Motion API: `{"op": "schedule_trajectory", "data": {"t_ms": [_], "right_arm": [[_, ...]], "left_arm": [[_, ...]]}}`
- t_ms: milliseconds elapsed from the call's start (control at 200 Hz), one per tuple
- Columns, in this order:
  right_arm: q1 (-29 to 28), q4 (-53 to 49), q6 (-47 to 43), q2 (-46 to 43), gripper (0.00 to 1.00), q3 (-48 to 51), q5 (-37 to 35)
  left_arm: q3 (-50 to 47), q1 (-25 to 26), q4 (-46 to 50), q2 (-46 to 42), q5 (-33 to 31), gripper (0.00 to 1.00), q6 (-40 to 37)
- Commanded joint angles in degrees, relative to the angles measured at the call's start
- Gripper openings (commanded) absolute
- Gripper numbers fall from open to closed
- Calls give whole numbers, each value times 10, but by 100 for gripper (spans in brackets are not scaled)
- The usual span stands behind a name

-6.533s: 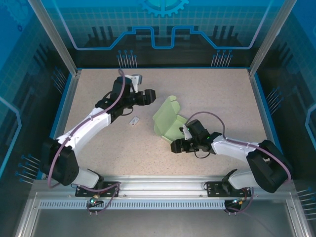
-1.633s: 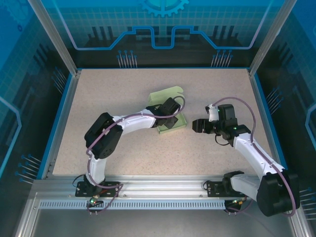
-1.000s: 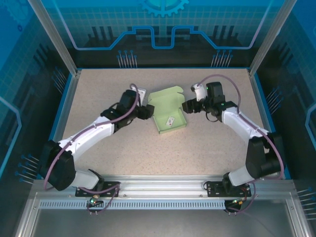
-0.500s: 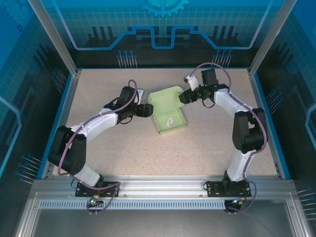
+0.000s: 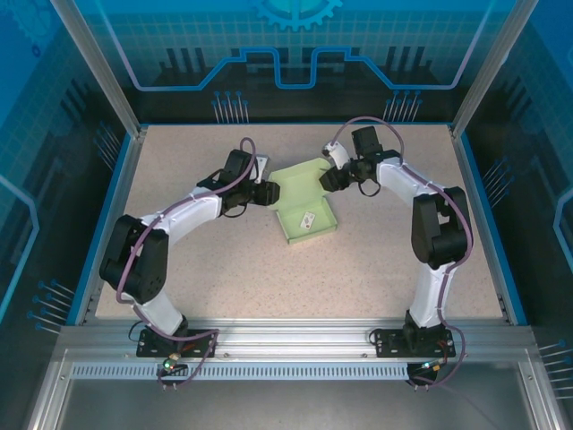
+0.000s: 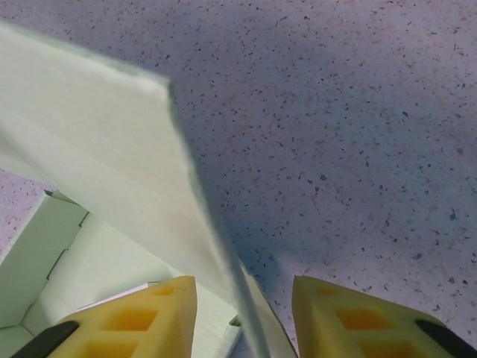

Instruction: Fold the paper box

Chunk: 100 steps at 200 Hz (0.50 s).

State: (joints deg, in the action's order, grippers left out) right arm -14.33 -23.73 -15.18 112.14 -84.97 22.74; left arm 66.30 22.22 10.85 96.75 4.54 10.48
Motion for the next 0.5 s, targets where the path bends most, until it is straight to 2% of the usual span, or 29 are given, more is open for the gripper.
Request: {"op": "schedule_trajectory", "data": {"t_ms": [0, 240, 495], "right_arm": [[-7, -19, -11, 2, 38, -16, -17], [-7, -20, -16, -9, 36, -9, -28], [-17, -15, -20, -18, 22, 2, -32]], "left_arm": [[19, -3, 5, 14, 16, 46, -3], [17, -2, 5, 18, 22, 40, -2], [6, 0, 7, 7, 16, 32, 2]]}}
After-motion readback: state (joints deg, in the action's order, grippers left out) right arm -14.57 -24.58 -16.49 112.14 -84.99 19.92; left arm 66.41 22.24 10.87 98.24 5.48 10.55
